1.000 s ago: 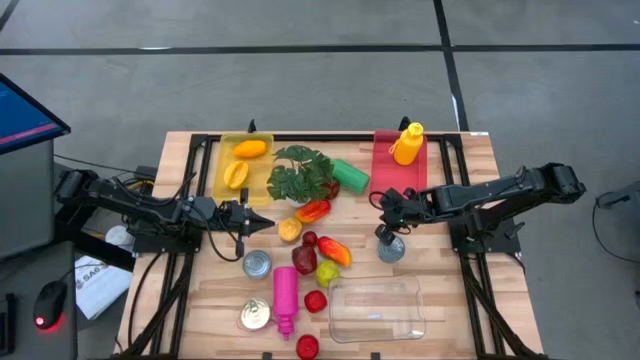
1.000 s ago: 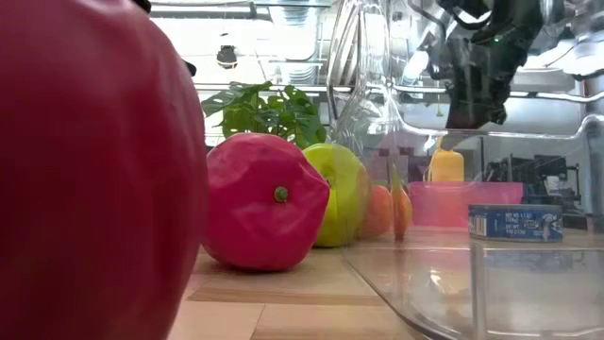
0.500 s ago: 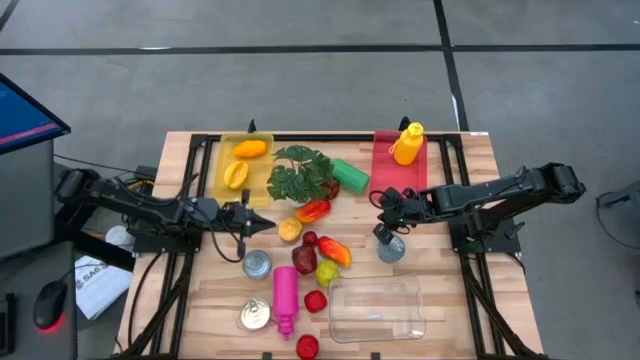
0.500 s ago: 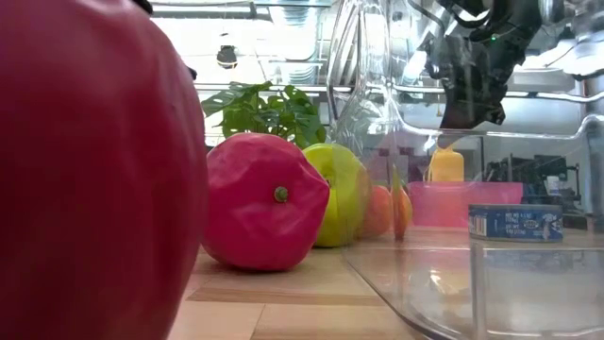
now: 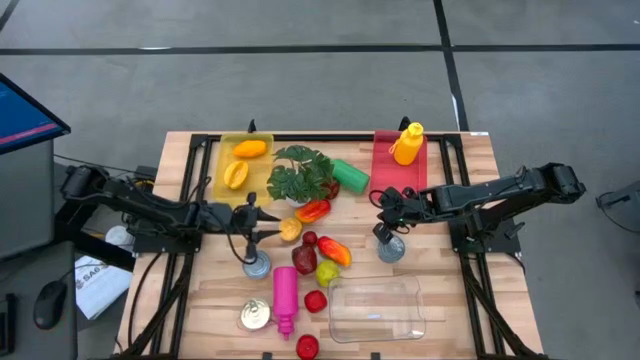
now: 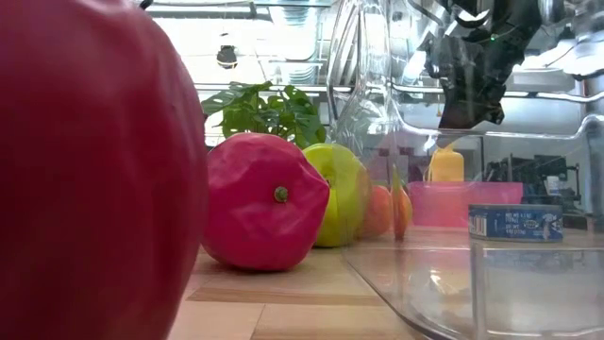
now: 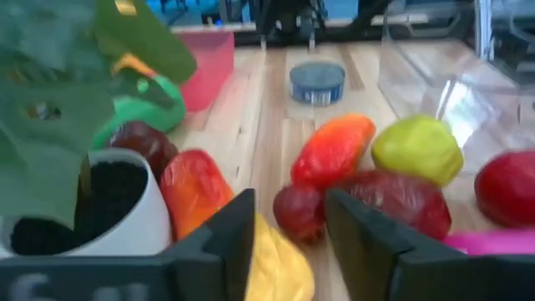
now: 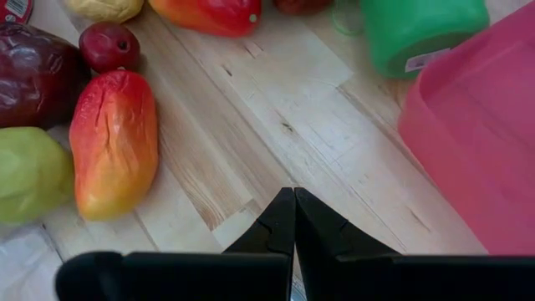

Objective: Pick & Place Food Item
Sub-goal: Put the yellow pear into the yellow bin

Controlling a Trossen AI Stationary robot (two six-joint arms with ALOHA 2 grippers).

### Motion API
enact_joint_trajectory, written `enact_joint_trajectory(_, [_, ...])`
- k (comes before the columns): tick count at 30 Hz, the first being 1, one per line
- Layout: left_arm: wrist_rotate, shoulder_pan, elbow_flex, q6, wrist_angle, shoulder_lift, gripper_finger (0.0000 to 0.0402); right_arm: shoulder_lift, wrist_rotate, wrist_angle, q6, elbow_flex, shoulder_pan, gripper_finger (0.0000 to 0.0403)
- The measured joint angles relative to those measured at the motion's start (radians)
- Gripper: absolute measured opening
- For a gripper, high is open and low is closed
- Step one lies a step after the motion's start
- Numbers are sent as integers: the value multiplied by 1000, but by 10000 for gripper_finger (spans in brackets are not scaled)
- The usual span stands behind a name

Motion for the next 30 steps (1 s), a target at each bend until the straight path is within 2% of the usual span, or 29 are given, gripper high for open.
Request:
enact_joint_trajectory(9, [-1,25,0,2,45,51,281,0,3,71,-94,0,0,1])
enact_joint_trajectory(13, [-4,28,0,3,73,76,321,0,3,111,-125,0,0,1])
enact_joint_trajectory(19, [5,67,0,2,135,163,337,0,3,120,-133,0,2,1])
enact_joint_trajectory(26, [30,99,0,-21,275,293,326,0,31,166,-201,0,2,1])
enact_joint_trajectory(30, [86,115,1,-58,326,361,324,0,44,205,-238,0,1,1])
